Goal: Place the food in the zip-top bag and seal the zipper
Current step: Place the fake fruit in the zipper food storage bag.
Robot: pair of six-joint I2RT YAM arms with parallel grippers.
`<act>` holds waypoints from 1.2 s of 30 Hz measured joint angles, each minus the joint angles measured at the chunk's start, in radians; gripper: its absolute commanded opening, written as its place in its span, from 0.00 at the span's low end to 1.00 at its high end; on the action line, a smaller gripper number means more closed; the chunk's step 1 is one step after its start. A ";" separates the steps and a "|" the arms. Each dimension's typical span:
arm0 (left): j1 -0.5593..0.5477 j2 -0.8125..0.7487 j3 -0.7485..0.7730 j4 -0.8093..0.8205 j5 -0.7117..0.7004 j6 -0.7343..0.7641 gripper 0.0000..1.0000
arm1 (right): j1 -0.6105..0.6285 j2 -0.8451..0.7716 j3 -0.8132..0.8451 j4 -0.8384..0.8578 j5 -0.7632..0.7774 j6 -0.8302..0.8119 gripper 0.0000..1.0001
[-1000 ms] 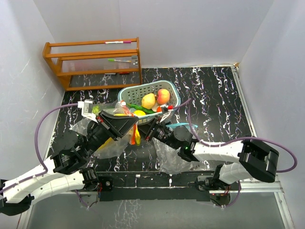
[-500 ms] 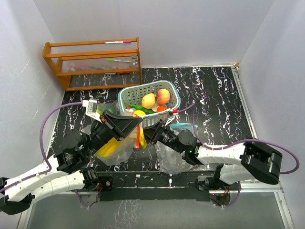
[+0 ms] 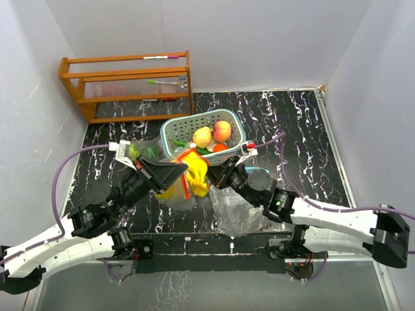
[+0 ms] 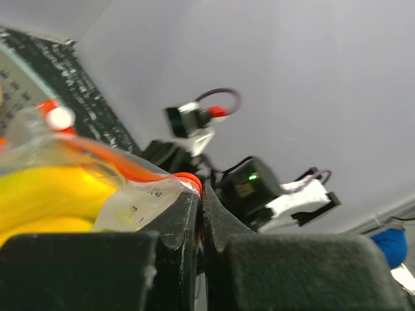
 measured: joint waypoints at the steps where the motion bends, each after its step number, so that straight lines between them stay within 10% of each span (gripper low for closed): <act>1: 0.000 -0.017 -0.012 -0.029 -0.022 -0.003 0.00 | 0.000 -0.029 0.016 -0.080 0.041 -0.027 0.08; 16: 0.000 0.035 0.004 -0.481 -0.157 -0.076 0.00 | 0.002 -0.142 0.322 -0.826 -0.031 -0.292 0.08; 36: 0.000 0.148 0.073 -0.408 -0.023 0.038 0.00 | 0.004 -0.210 0.454 -1.020 -0.125 -0.285 0.08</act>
